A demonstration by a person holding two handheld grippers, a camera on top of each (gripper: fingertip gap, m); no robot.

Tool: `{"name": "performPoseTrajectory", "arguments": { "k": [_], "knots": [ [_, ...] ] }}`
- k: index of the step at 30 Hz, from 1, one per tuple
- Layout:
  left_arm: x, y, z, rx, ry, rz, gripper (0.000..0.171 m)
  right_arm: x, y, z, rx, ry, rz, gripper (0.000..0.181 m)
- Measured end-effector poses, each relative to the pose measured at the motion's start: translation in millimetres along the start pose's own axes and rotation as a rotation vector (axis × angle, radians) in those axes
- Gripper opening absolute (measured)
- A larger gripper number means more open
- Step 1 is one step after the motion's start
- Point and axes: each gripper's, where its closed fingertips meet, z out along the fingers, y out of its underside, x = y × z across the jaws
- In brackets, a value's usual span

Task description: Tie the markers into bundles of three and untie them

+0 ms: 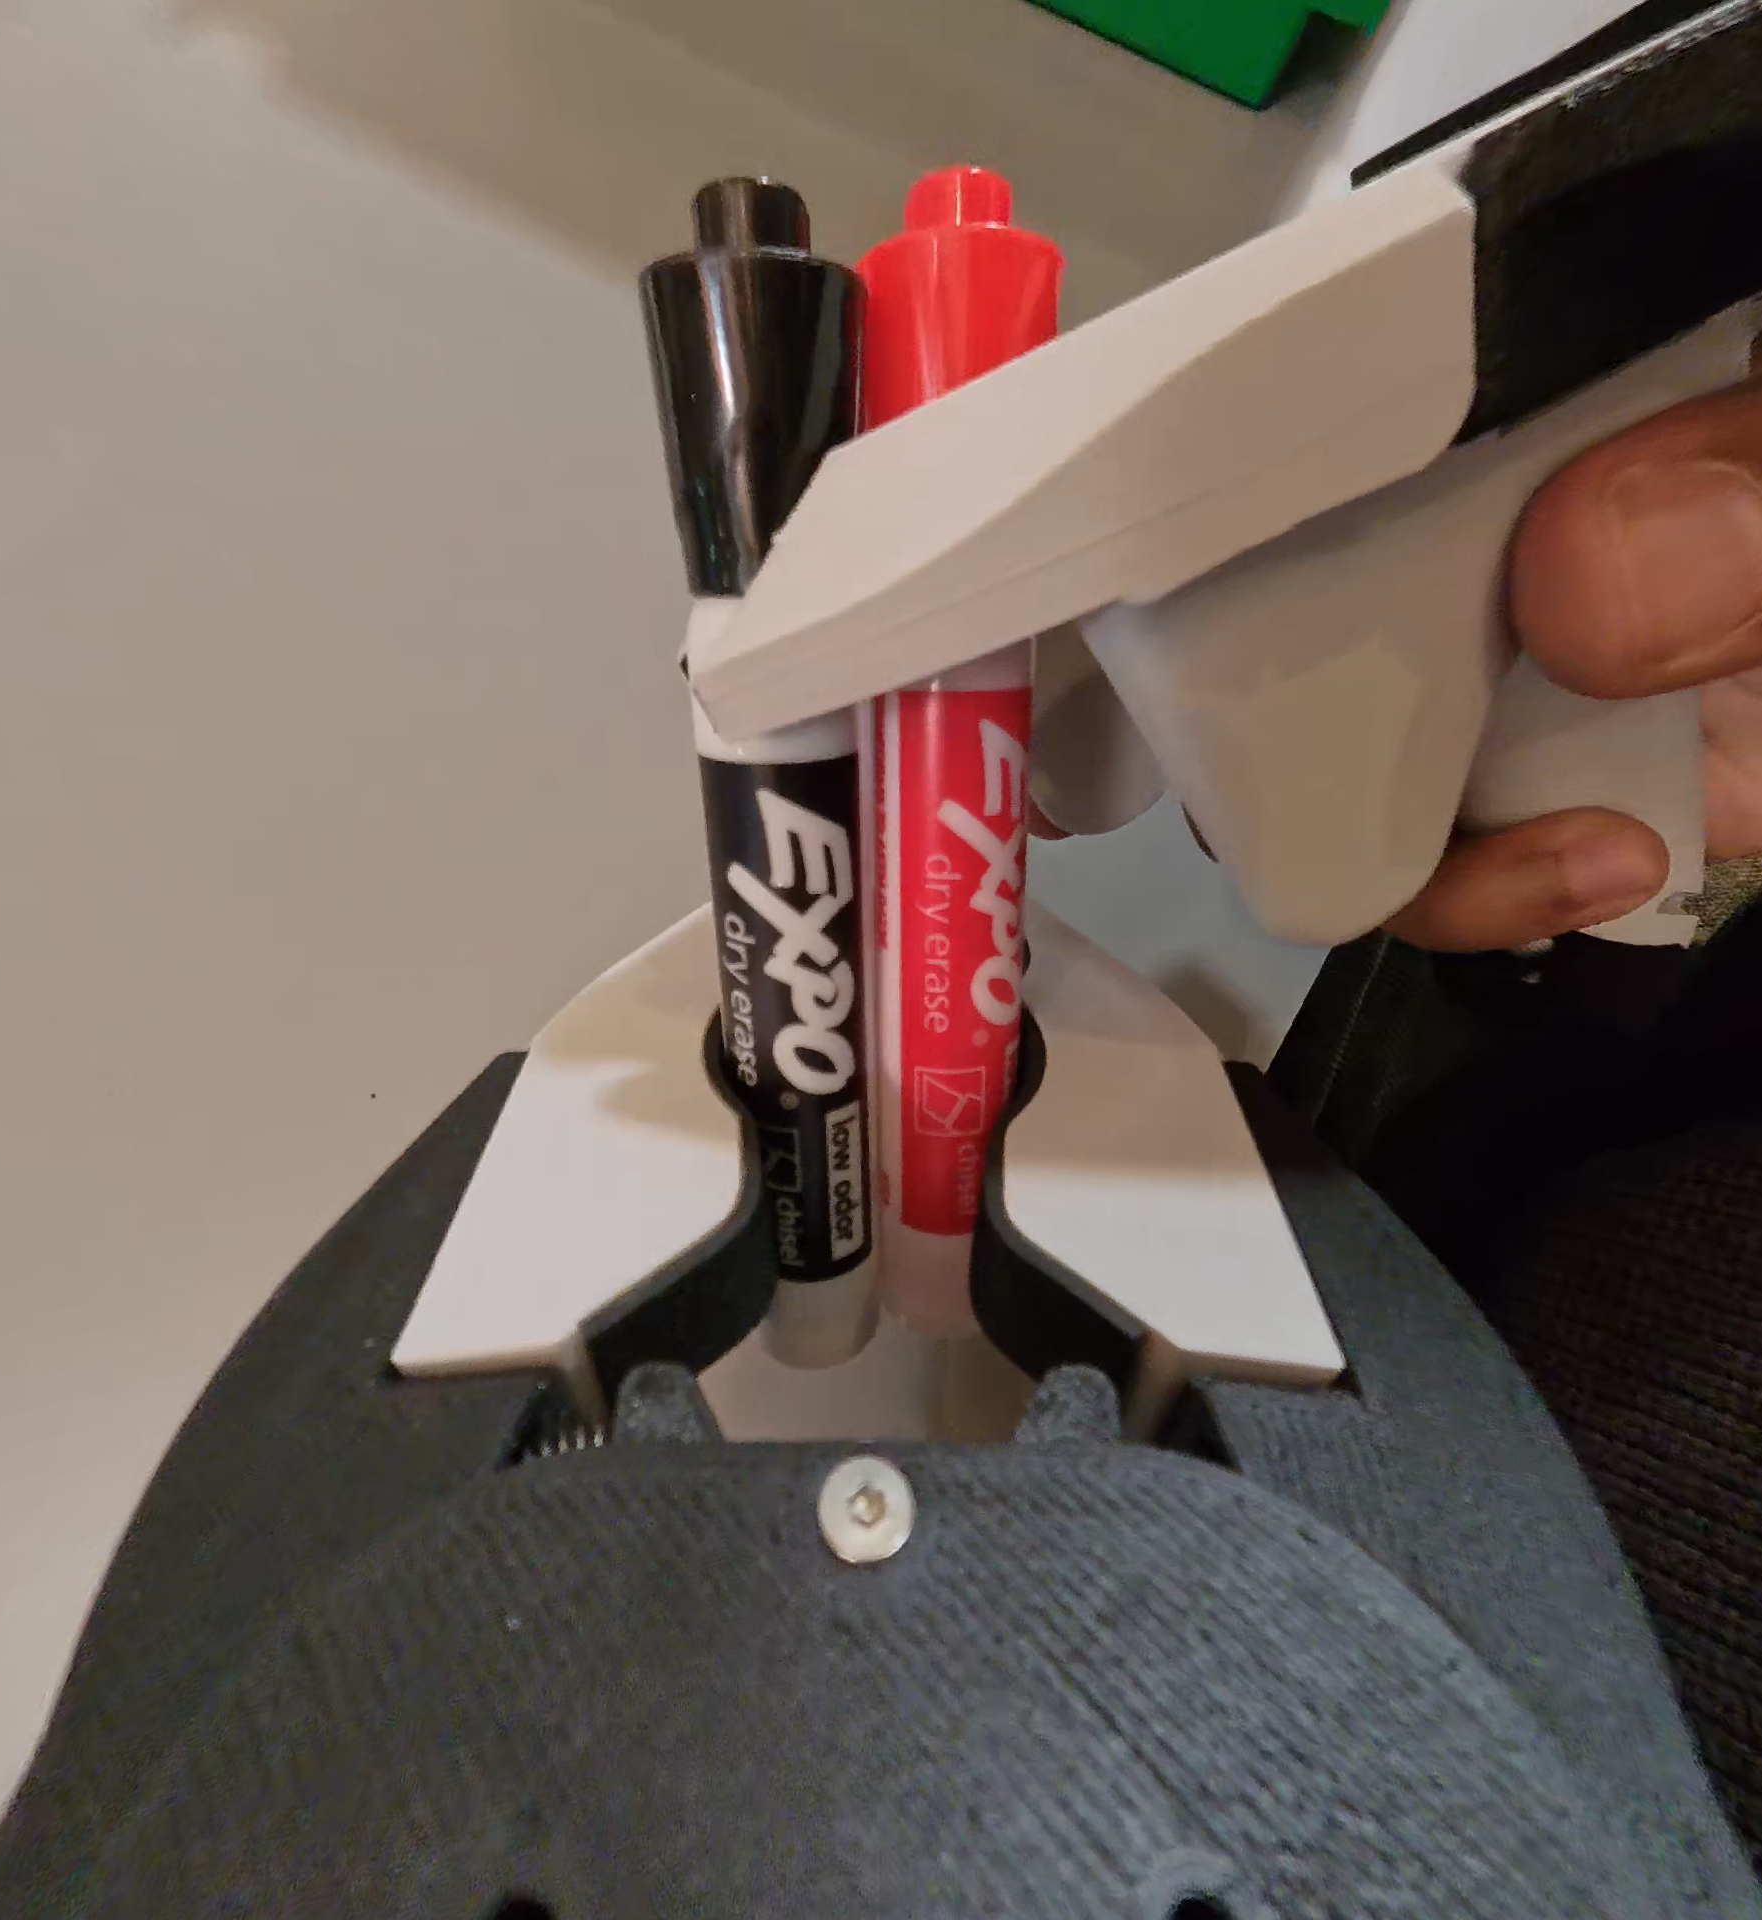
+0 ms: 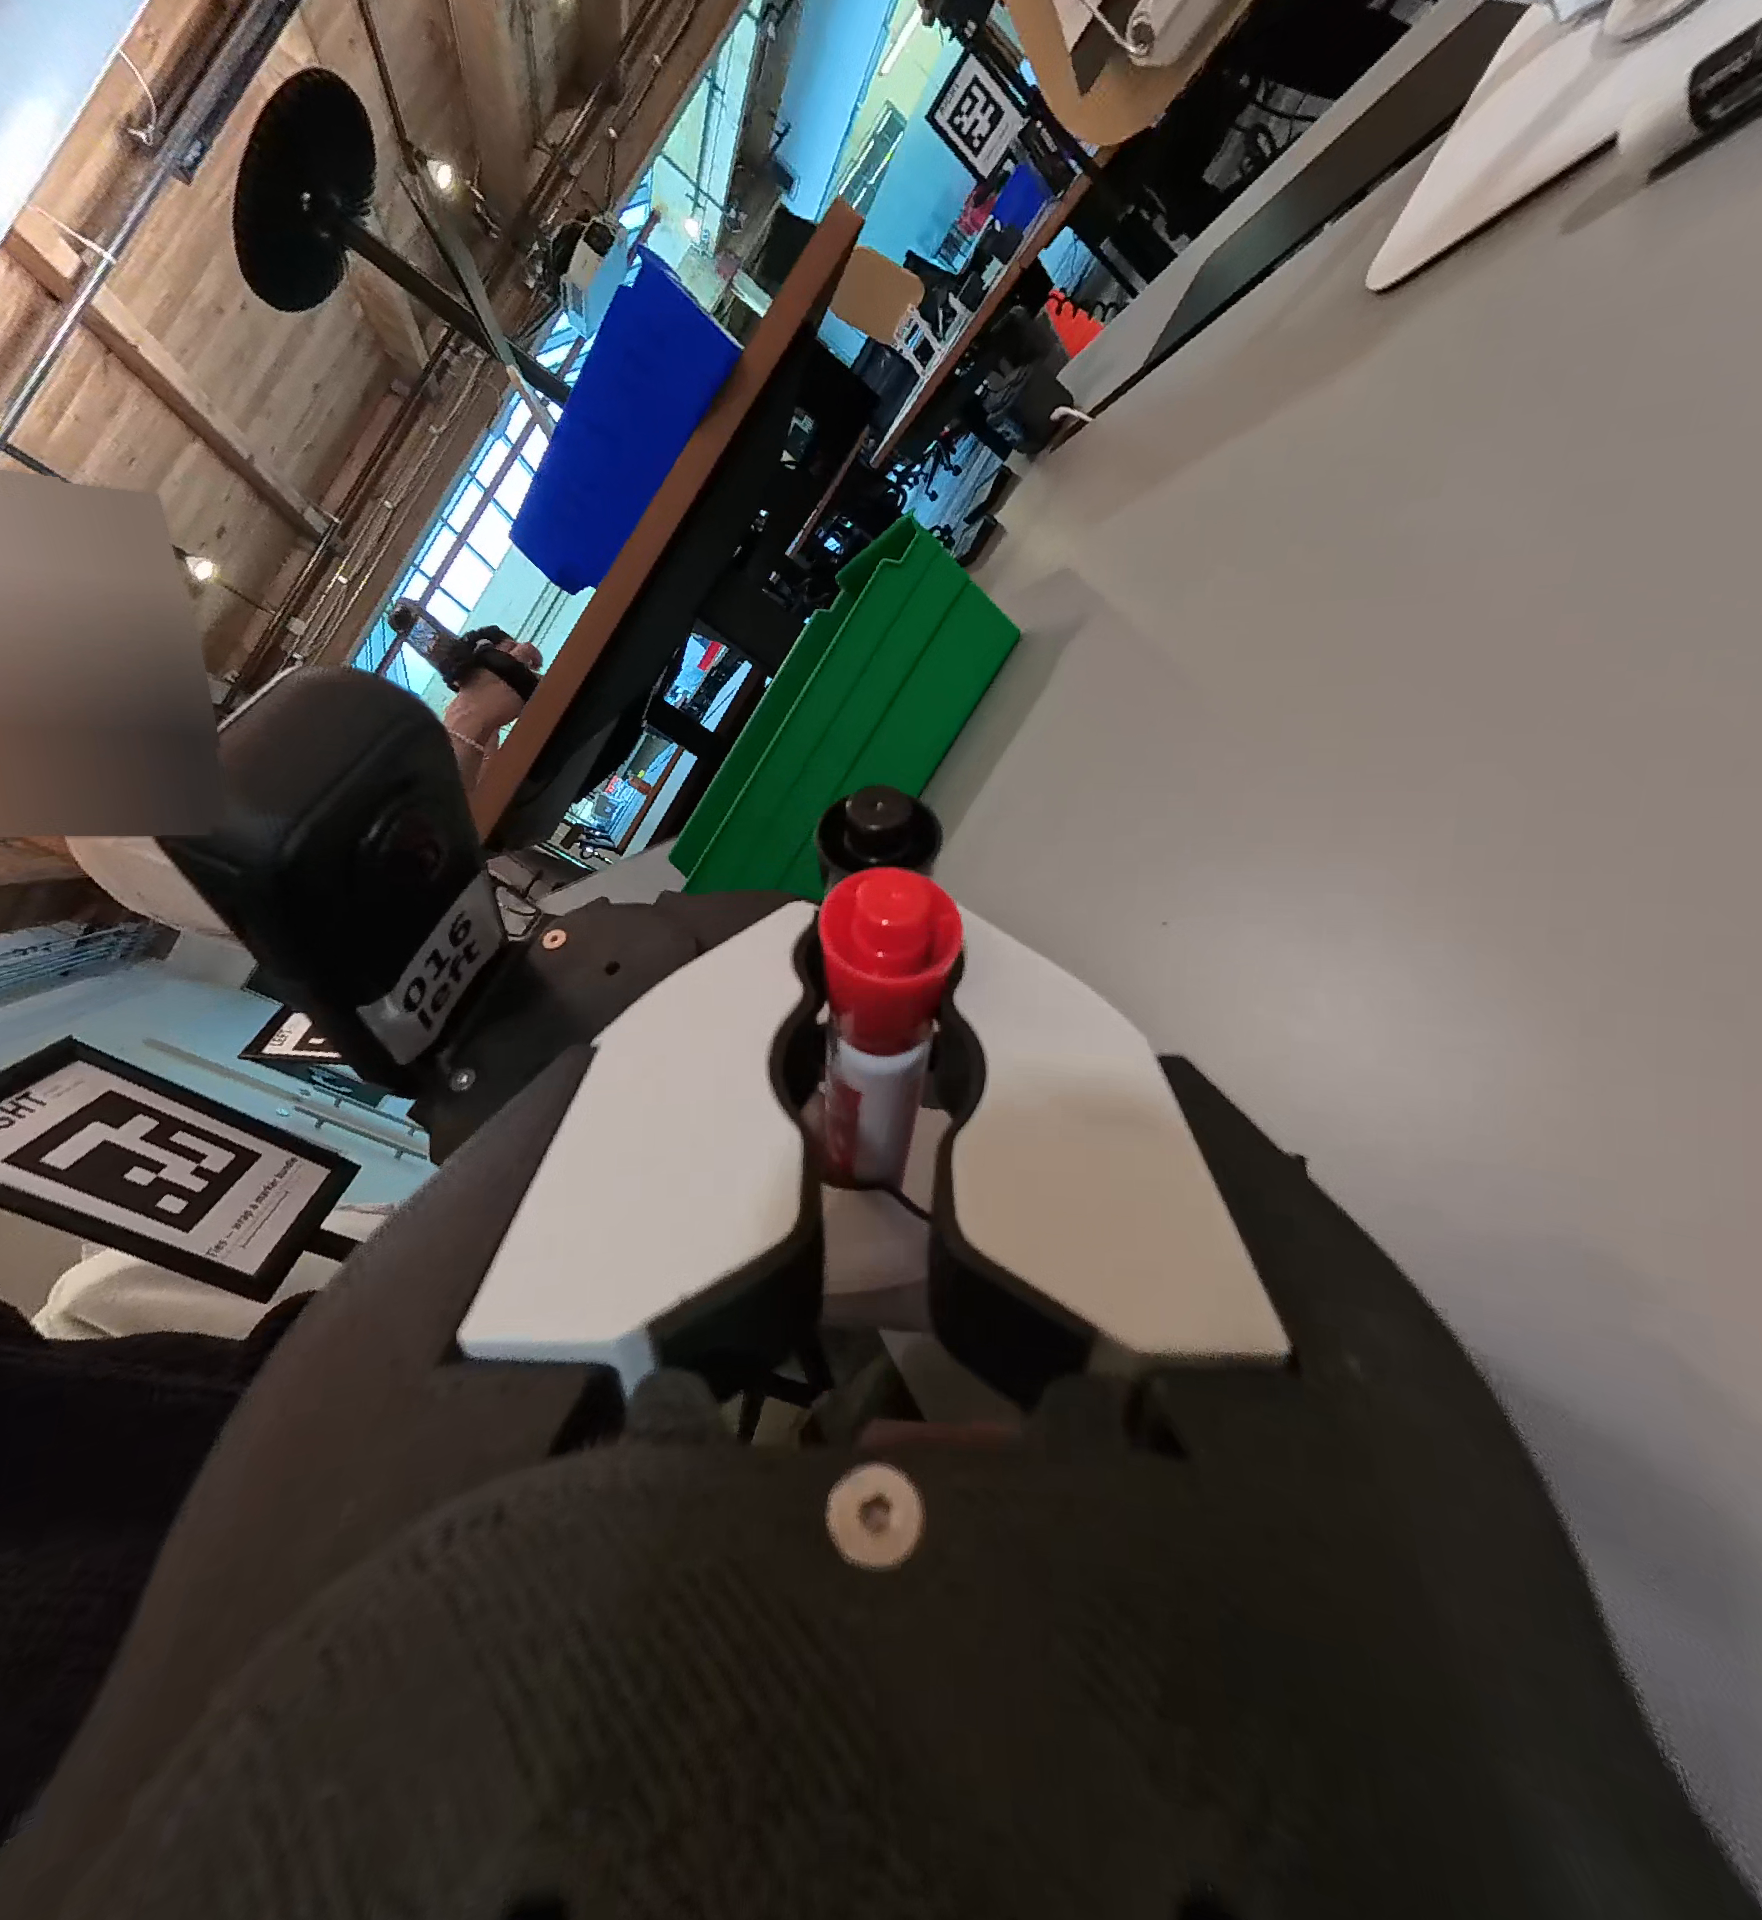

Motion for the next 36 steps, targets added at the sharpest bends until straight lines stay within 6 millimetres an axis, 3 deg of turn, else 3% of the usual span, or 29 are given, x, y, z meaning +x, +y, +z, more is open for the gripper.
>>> {"name": "performPoseTrajectory", "arguments": {
  "k": [11, 14, 22, 36],
  "knots": [
    [3, -3, -2, 0.013, 0.027, -0.008, 0.043, -4, -1, -1, -0.008, -0.040, -0.007, 0.017],
    [6, -1, -1, 0.004, 0.034, -0.004, 0.043, -8, -5, -2, 0.017, -0.072, 0.016, 0.029],
    [8, -2, -2, 0.009, 0.051, -0.019, 0.043, -4, -7, -3, 0.027, -0.062, 0.037, 0.019],
    [4, 1, -1, 0.004, 0.054, -0.054, 0.042, -1, -15, -7, 0.061, -0.066, 0.049, 0.029]
  ]
}}
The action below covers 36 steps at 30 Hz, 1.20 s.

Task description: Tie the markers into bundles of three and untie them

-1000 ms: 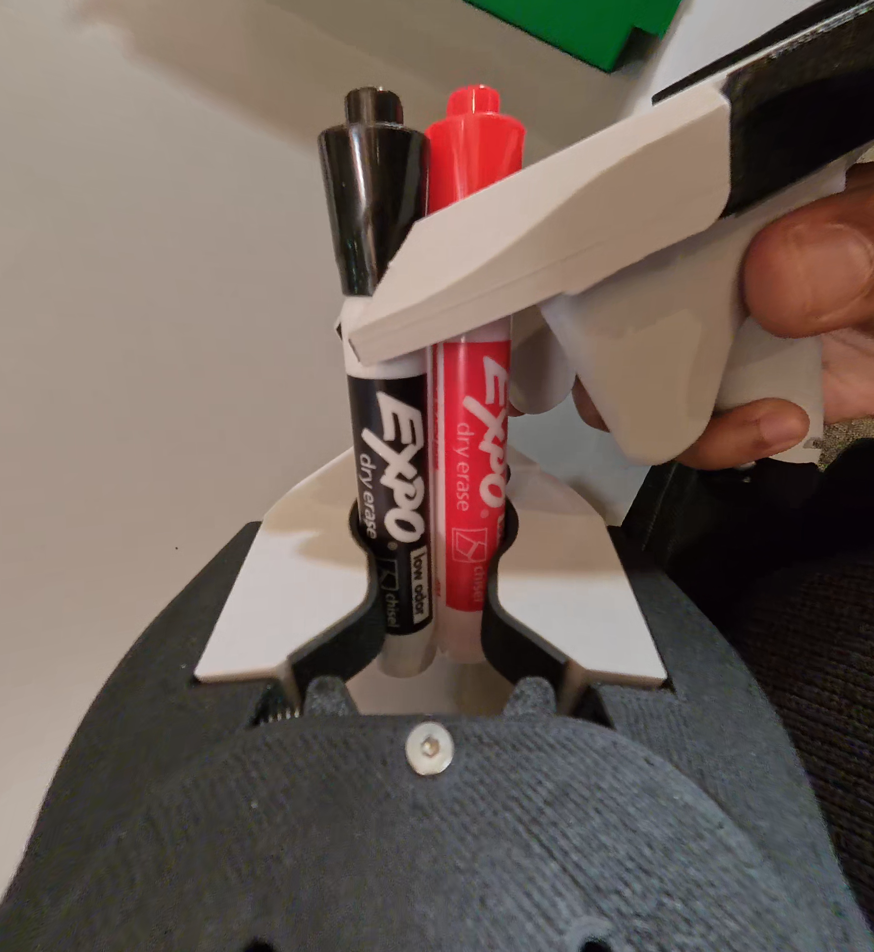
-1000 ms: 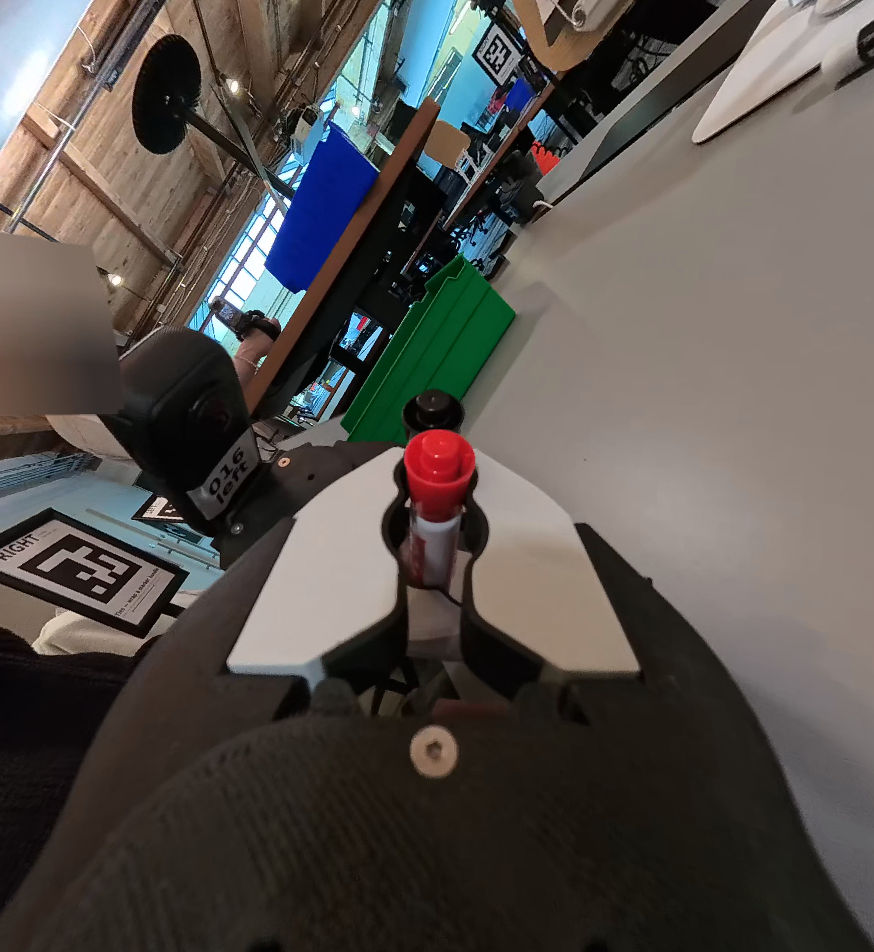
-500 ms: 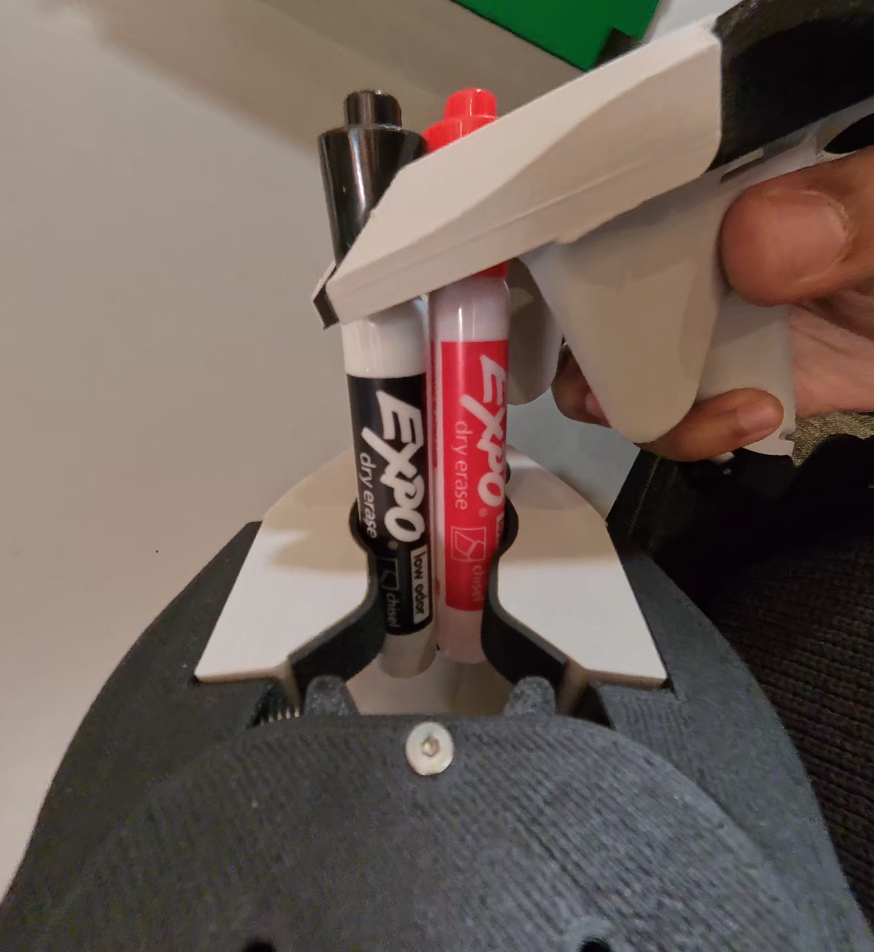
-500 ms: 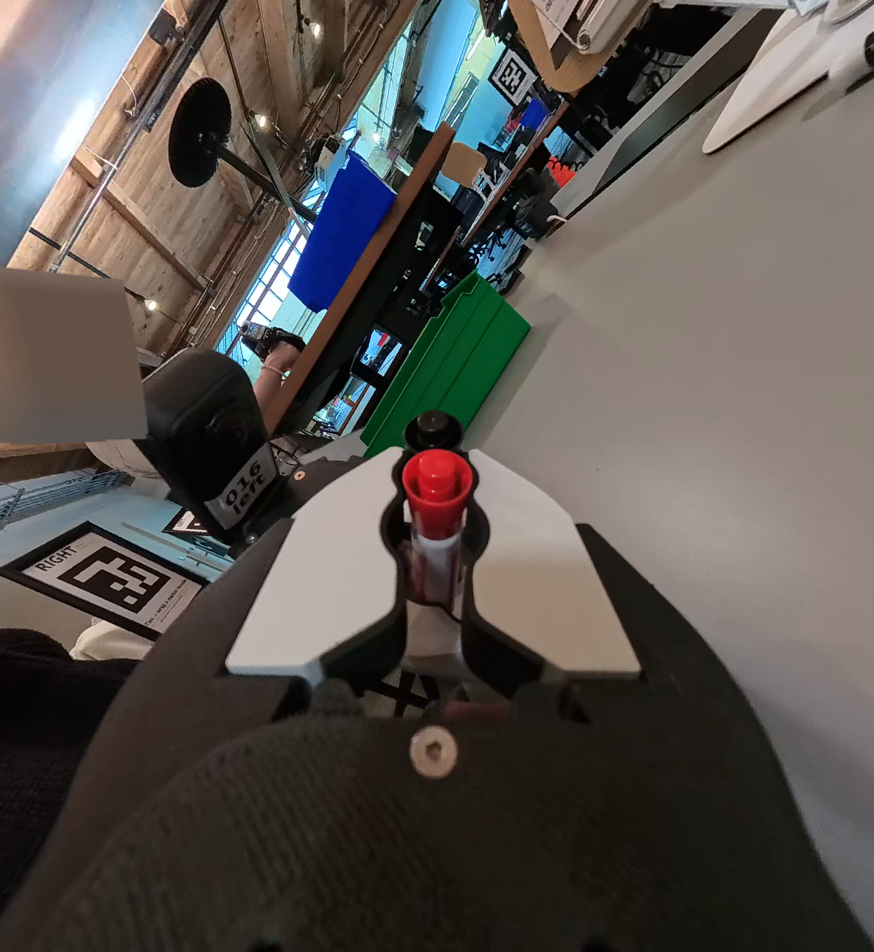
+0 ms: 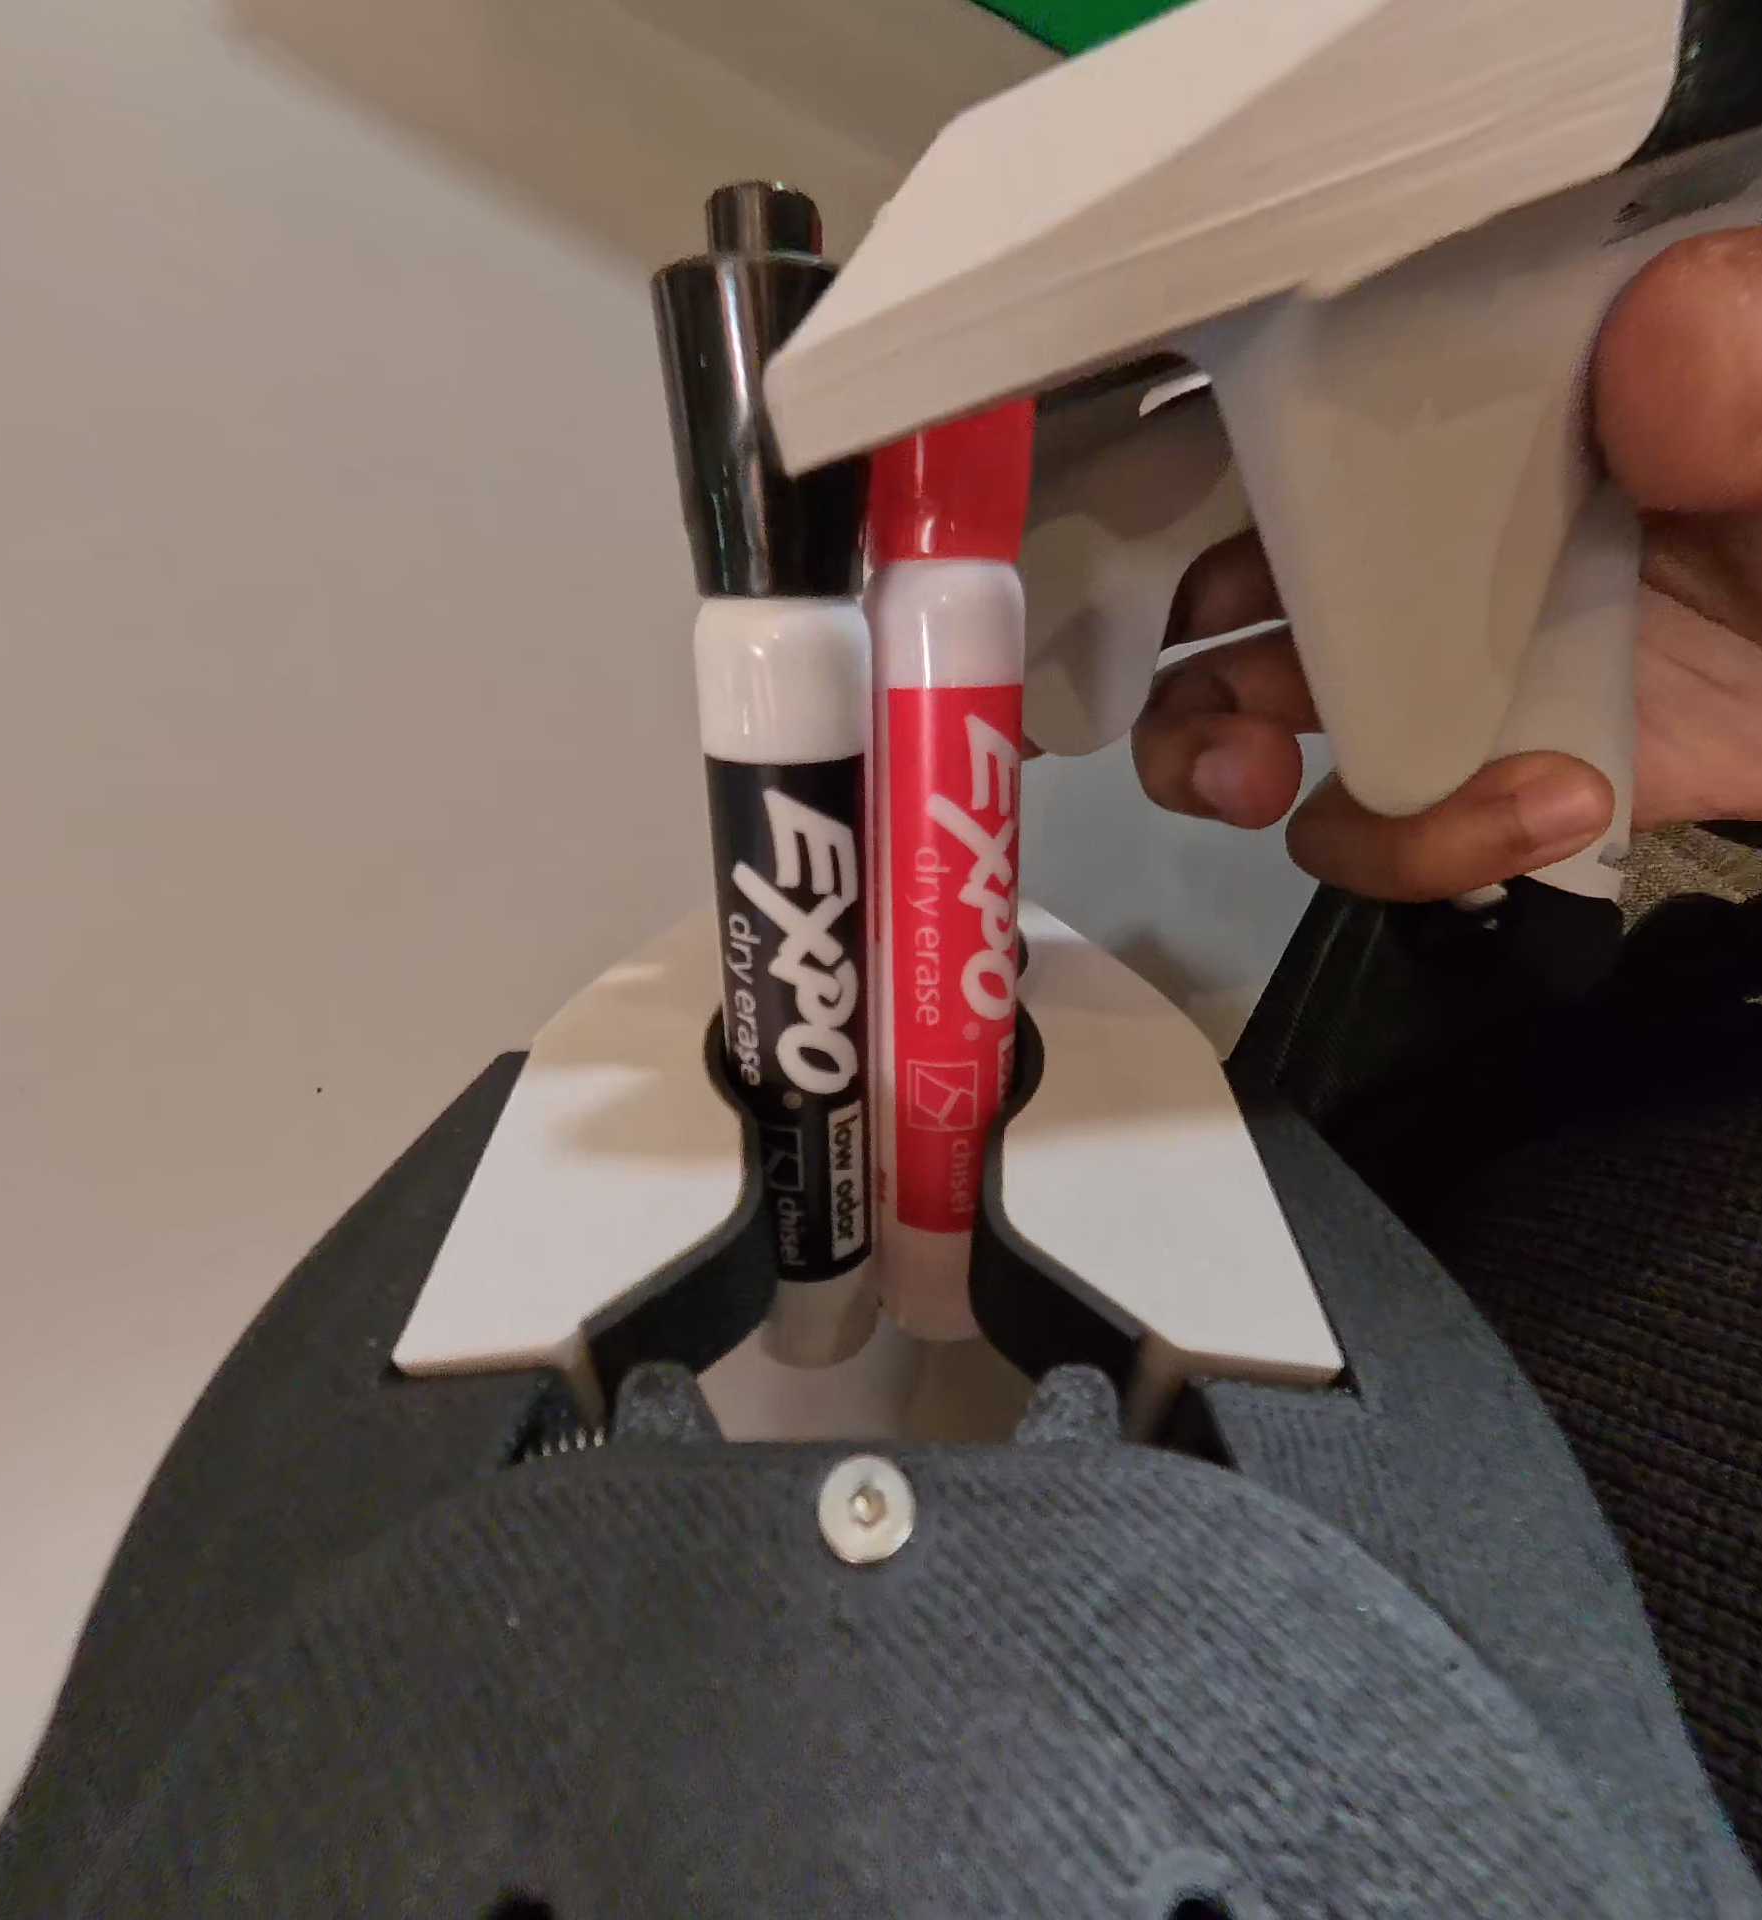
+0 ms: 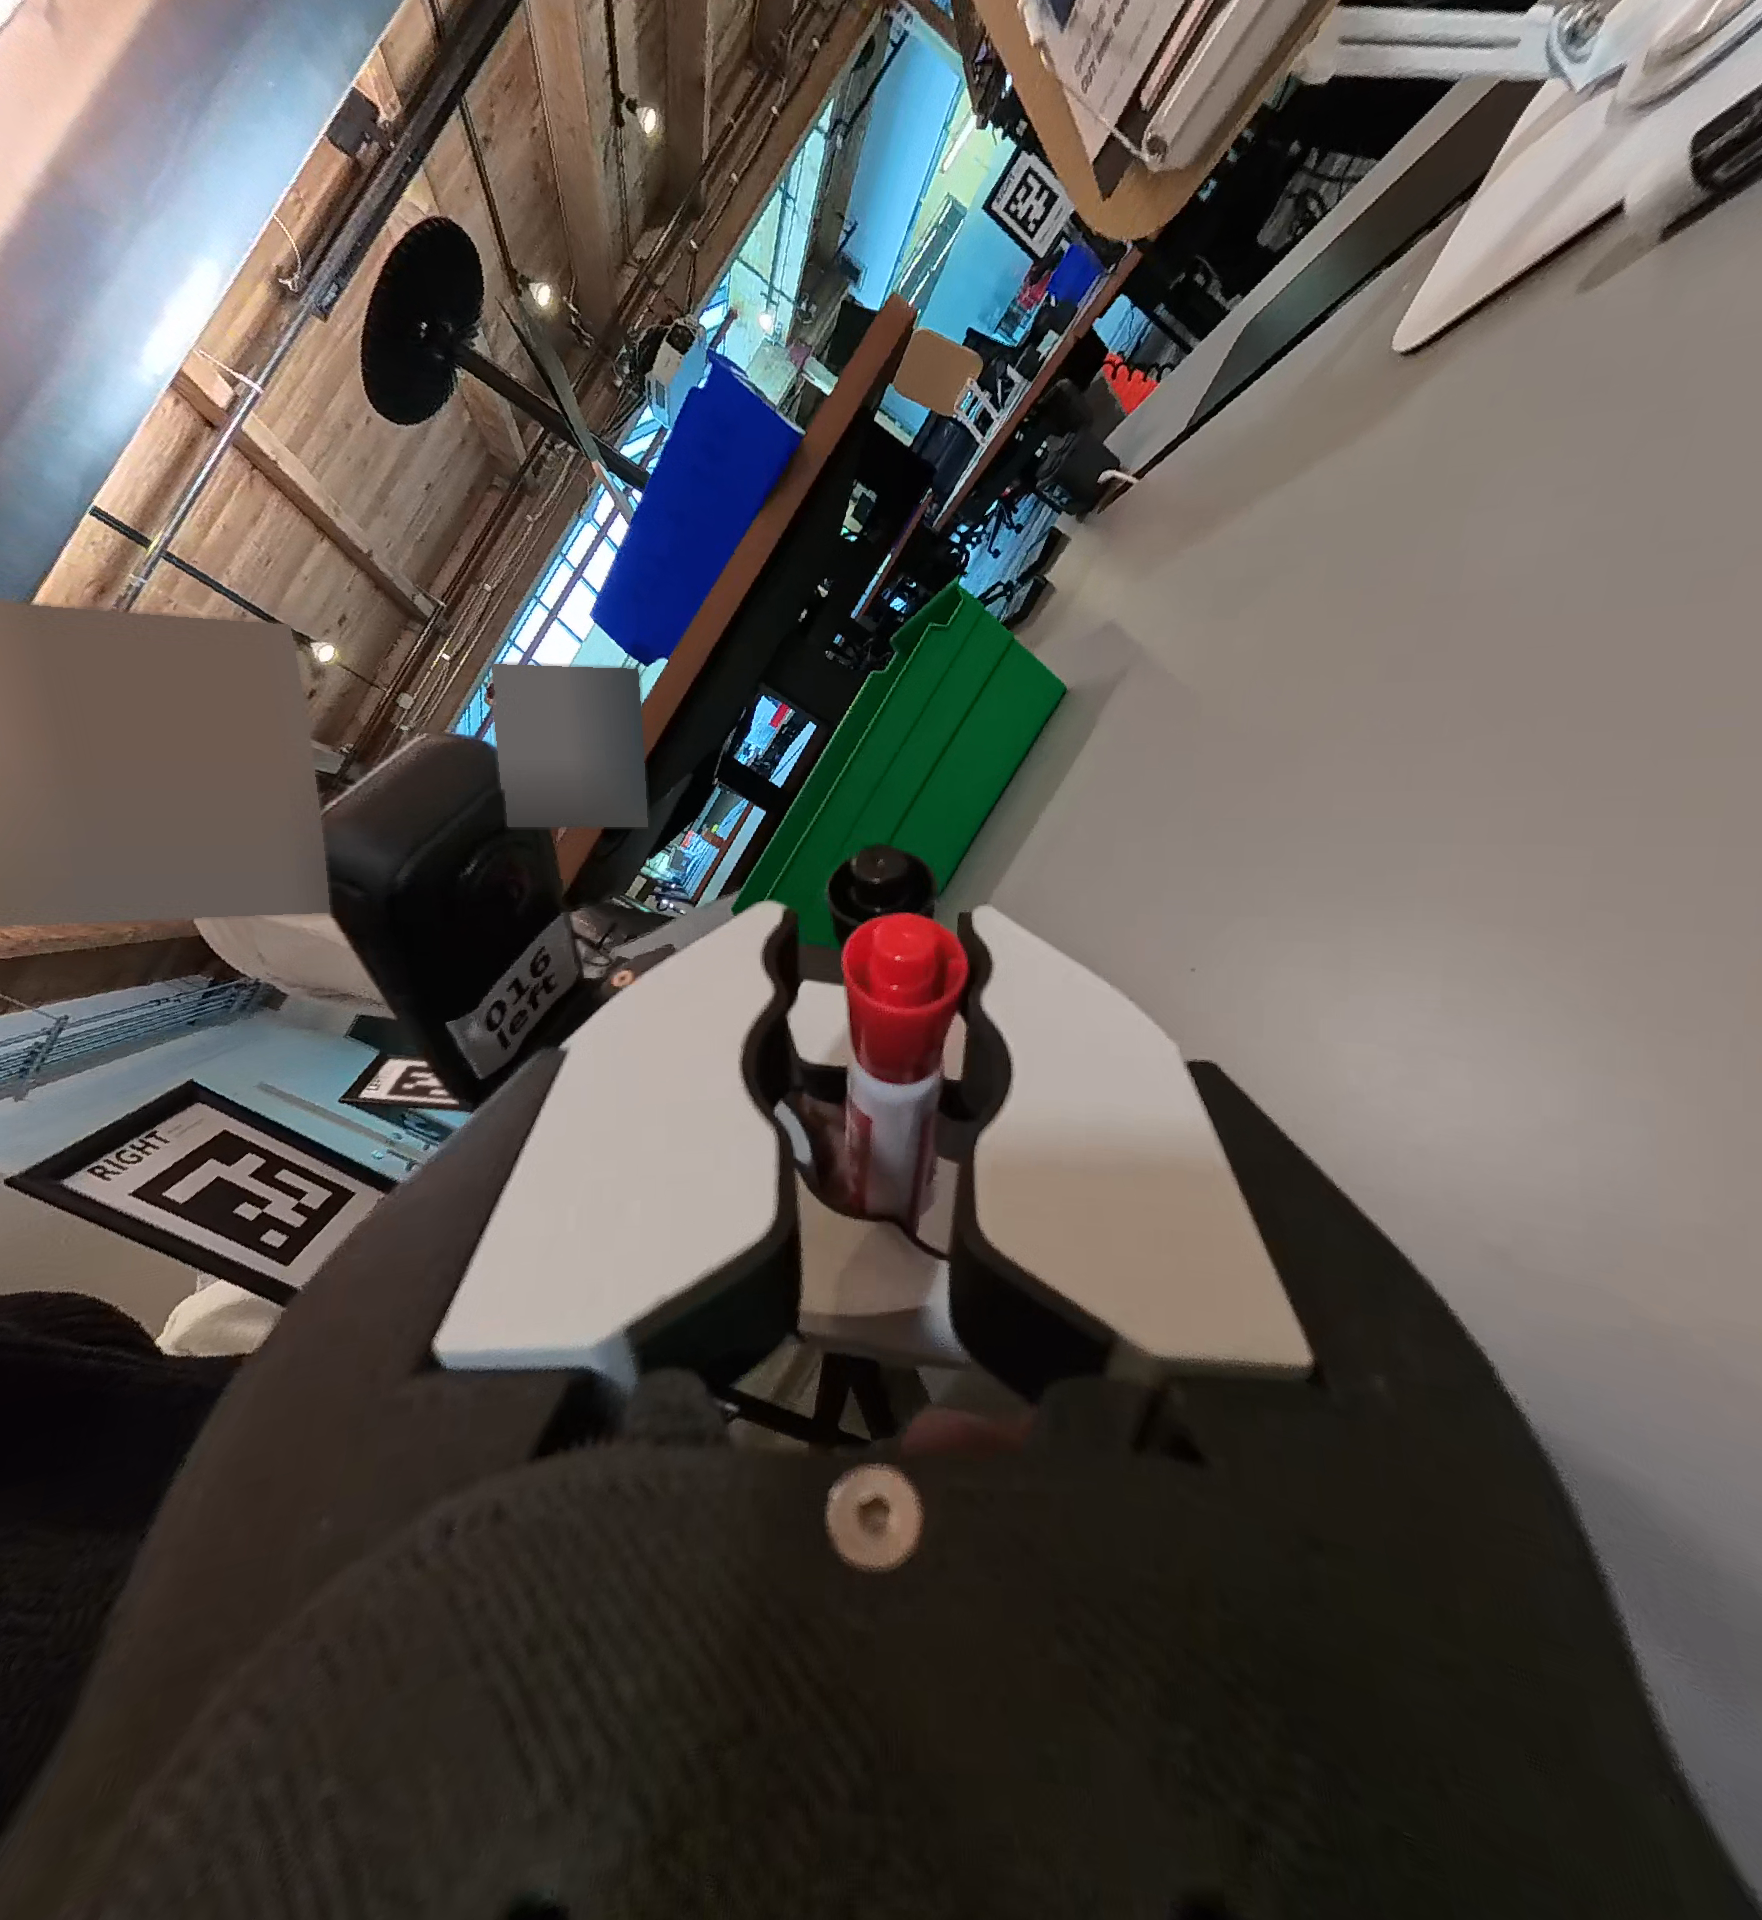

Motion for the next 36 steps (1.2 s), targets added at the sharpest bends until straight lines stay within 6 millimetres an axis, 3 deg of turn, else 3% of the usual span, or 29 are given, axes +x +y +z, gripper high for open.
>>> {"name": "performPoseTrajectory", "arguments": {
  "k": [36],
  "knots": [
    [-0.2, 2.4, 1.9, -0.028, -0.038, 0.027, 0.043, 4.8, 4.3, 3.3, -0.011, 0.017, 0.033, 0.018]
  ]
}}
